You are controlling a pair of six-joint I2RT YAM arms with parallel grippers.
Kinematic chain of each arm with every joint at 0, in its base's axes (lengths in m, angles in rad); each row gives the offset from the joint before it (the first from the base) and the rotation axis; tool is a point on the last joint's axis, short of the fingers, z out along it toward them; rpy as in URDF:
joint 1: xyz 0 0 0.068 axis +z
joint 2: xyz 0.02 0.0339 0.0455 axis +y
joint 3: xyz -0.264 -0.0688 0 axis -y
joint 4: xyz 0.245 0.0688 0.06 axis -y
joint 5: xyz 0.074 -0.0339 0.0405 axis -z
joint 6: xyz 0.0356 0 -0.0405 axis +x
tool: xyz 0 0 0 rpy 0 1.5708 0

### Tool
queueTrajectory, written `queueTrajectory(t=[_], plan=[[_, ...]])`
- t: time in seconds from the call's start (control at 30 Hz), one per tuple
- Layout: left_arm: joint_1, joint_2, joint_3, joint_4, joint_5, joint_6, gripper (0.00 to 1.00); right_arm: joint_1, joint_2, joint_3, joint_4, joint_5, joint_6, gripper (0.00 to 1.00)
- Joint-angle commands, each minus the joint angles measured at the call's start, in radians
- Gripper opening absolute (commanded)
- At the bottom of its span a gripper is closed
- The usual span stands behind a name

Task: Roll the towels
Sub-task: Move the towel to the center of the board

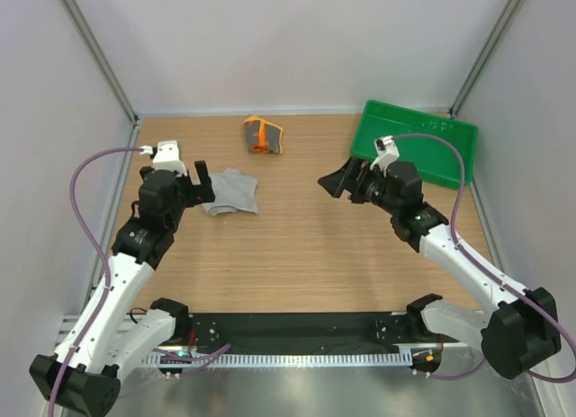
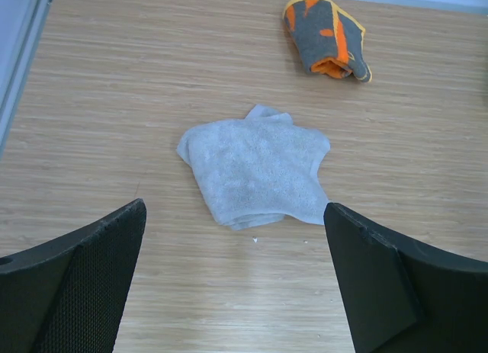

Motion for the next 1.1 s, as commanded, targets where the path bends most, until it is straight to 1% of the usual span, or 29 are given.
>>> queueTrajectory(t=[0.0,0.13,0.17,0.2,0.27,0.3,0.33,0.37,0.4,0.47,0.5,0.6,0.83,1.0,1.07], plan=[[0.000,-0.016,0.019,0.019,-0.006,0.010,1.00,0.025,0.030,0.051,0.010,-0.056,0.002,1.00],[0.000,-0.018,0.021,0.019,0.002,0.010,1.00,0.130,0.102,0.057,0.030,-0.010,-0.022,1.00],[0.000,-0.019,0.021,0.018,0.008,0.010,1.00,0.156,0.148,0.069,0.015,0.025,-0.033,1.00],[0.000,-0.018,0.021,0.018,0.008,0.010,1.00,0.210,0.172,0.086,0.000,0.052,-0.047,1.00],[0.000,-0.023,0.019,0.016,0.007,0.010,1.00,0.256,0.228,0.146,-0.046,0.128,-0.081,0.99],[0.000,-0.026,0.018,0.019,0.008,0.013,1.00,0.284,0.284,0.163,-0.054,0.147,-0.085,0.98],[0.000,-0.027,0.018,0.019,0.008,0.013,1.00,0.293,0.323,0.202,-0.071,0.167,-0.081,0.97],[0.000,-0.029,0.018,0.018,0.008,0.013,1.00,0.295,0.360,0.229,-0.101,0.174,-0.078,0.93],[0.000,-0.030,0.018,0.018,0.008,0.015,1.00,0.305,0.440,0.284,-0.117,0.168,-0.079,0.91],[0.000,-0.030,0.018,0.019,0.010,0.016,1.00,0.319,0.514,0.334,-0.157,0.178,-0.084,0.89],[0.000,-0.032,0.019,0.018,0.010,0.015,1.00,0.327,0.594,0.380,-0.165,0.185,-0.081,0.88],[0.000,-0.032,0.018,0.018,0.010,0.016,1.00,0.341,0.724,0.462,-0.160,0.159,-0.047,0.84],[0.000,-0.033,0.018,0.018,0.011,0.021,1.00,0.373,0.929,0.632,-0.143,0.147,-0.012,0.83],[0.000,-0.032,0.019,0.019,0.013,0.022,1.00,0.384,1.016,0.749,-0.165,0.130,-0.003,0.82],[0.002,-0.032,0.019,0.018,0.013,0.022,1.00,0.388,1.053,0.775,-0.180,0.125,-0.001,0.80]])
